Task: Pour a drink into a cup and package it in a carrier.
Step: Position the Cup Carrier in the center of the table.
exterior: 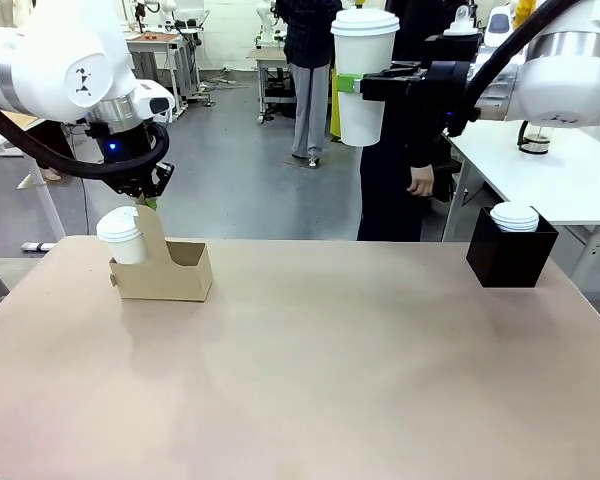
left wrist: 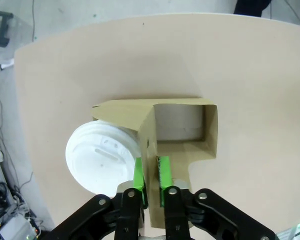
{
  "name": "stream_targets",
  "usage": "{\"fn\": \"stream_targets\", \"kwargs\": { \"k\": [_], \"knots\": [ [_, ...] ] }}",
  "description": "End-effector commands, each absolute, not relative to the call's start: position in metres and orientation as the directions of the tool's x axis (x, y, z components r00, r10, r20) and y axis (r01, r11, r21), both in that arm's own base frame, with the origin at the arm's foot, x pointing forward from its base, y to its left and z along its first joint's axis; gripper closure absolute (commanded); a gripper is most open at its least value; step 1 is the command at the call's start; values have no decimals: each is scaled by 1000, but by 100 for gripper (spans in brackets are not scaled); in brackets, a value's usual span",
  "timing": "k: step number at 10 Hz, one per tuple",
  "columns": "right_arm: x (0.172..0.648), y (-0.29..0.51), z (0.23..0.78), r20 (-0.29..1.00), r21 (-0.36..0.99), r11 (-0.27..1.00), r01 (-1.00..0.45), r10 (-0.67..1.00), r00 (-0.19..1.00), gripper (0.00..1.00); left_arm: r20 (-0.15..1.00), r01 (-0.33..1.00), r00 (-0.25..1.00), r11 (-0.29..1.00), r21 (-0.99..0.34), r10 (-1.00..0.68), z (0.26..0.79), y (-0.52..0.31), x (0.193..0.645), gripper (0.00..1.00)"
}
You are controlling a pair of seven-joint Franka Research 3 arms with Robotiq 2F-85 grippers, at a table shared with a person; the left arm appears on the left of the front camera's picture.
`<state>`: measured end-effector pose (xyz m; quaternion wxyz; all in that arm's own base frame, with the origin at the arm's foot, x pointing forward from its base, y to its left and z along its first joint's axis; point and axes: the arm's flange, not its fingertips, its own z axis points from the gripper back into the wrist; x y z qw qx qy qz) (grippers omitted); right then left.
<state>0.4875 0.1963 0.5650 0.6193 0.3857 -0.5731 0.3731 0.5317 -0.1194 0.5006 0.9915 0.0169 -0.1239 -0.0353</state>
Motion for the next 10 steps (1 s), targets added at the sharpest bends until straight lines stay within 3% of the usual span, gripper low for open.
{"fn": "stream_targets", "kwargs": {
  "k": [1,3,6,10],
  "knots": [
    [488,199,569,998,44,435,-900,21,59,19,246,31,968,997,70,-47,500,-118,537,100],
    [488,199,569,998,44,435,-900,21,59,19,196,-1,981,999,39,-6,493,-118,543,100],
    [488,199,569,998,44,435,-900,21,59,19,240,56,968,997,49,-66,497,-116,534,100],
    [488,199,569,998,44,435,-900,21,59,19,313,-24,950,1000,9,20,539,-135,507,98]
  ]
}}
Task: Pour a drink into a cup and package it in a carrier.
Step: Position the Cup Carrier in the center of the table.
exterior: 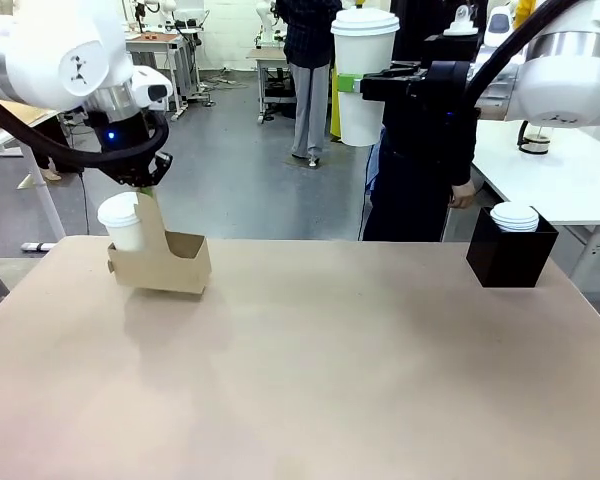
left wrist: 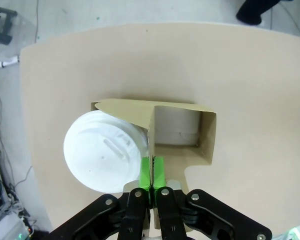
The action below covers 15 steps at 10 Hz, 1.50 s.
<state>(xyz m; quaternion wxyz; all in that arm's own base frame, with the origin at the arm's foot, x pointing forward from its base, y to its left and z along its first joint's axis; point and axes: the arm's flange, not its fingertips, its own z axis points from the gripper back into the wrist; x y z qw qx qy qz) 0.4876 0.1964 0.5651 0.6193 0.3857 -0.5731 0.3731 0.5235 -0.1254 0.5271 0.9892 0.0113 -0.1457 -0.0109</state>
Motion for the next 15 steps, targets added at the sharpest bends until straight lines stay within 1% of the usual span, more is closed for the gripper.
{"fn": "stream_targets", "kwargs": {
  "k": [1,4,6,8,11,13,14,15],
  "knots": [
    [488,199,569,998,44,435,-900,21,59,19,324,-47,945,999,7,42,553,-151,495,98],
    [488,199,569,998,44,435,-900,21,59,19,358,-71,932,998,1,65,582,-225,448,98],
    [488,199,569,998,44,435,-900,21,59,19,344,-104,933,994,-28,107,582,-272,416,98],
    [488,199,569,998,44,435,-900,21,59,19,318,-86,944,996,-19,87,569,-312,393,98],
    [488,199,569,998,44,435,-900,21,59,19,316,-59,947,998,-17,62,534,-358,366,98],
    [488,199,569,998,44,435,-900,21,59,19,278,-13,960,1000,-13,16,513,-379,362,98],
    [488,199,569,998,44,435,-900,21,59,19,266,-13,964,1000,-8,14,505,-386,363,98],
    [488,199,569,998,44,435,-900,21,59,19,255,-40,966,999,-2,40,494,-392,364,98]
  ]
}}
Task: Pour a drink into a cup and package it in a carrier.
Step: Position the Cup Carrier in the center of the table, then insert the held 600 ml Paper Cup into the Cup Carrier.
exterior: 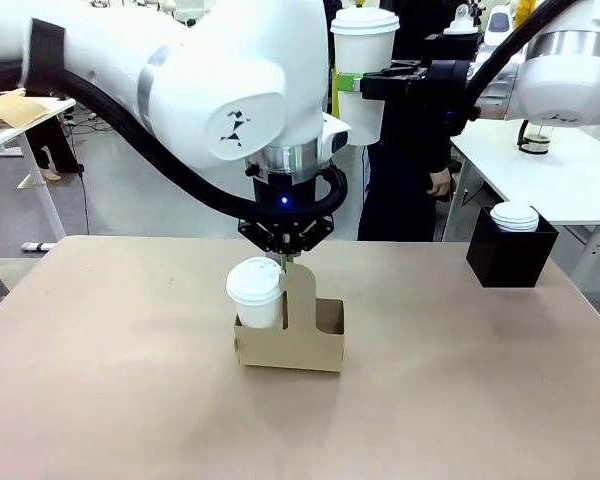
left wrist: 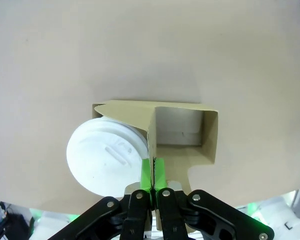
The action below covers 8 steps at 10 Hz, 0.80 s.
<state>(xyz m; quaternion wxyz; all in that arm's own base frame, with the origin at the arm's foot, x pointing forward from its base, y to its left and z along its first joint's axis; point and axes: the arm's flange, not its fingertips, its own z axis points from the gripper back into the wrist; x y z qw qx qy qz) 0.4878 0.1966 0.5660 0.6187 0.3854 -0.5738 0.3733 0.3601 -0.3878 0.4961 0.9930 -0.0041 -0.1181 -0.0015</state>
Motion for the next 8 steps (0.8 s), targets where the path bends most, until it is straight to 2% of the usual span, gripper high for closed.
{"fn": "stream_targets", "kwargs": {
  "k": [1,3,4,8],
  "knots": [
    [488,199,569,998,44,435,-900,21,59,19,250,-38,968,999,6,35,486,-400,363,98],
    [488,199,569,998,44,435,-900,21,59,19,237,-10,971,997,77,-9,479,-410,357,98],
    [488,199,569,998,44,435,-900,21,59,19,242,-4,970,1000,-7,6,492,-397,363,98],
    [488,199,569,998,44,435,-900,21,59,19,242,-4,970,1000,-7,6,492,-397,363,98]
  ]
}}
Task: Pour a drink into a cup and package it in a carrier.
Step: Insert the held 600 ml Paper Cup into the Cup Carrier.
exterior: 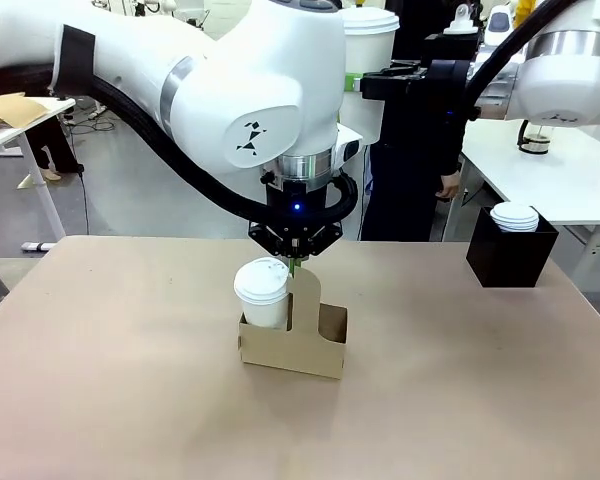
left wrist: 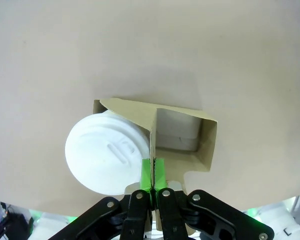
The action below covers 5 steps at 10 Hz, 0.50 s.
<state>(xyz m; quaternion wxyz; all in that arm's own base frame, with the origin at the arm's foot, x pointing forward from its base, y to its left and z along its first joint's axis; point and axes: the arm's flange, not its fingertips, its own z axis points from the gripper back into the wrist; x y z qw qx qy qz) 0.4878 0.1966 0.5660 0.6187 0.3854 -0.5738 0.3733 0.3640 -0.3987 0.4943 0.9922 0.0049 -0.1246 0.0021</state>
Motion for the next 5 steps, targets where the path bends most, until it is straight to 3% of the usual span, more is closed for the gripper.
{"fn": "stream_targets", "kwargs": {
  "k": [1,2,4,5],
  "knots": [
    [488,199,569,998,44,435,-900,21,59,19,248,-5,969,1000,10,3,494,-399,364,78],
    [488,199,569,998,44,435,-900,21,59,19,253,14,967,1000,7,-15,492,-391,364,40],
    [488,199,569,998,44,435,-900,21,59,19,258,31,966,999,-18,-26,504,-386,360,0],
    [488,197,566,998,49,424,-904,20,63,19,262,63,964,997,-33,-52,515,-381,355,0]
  ]
}}
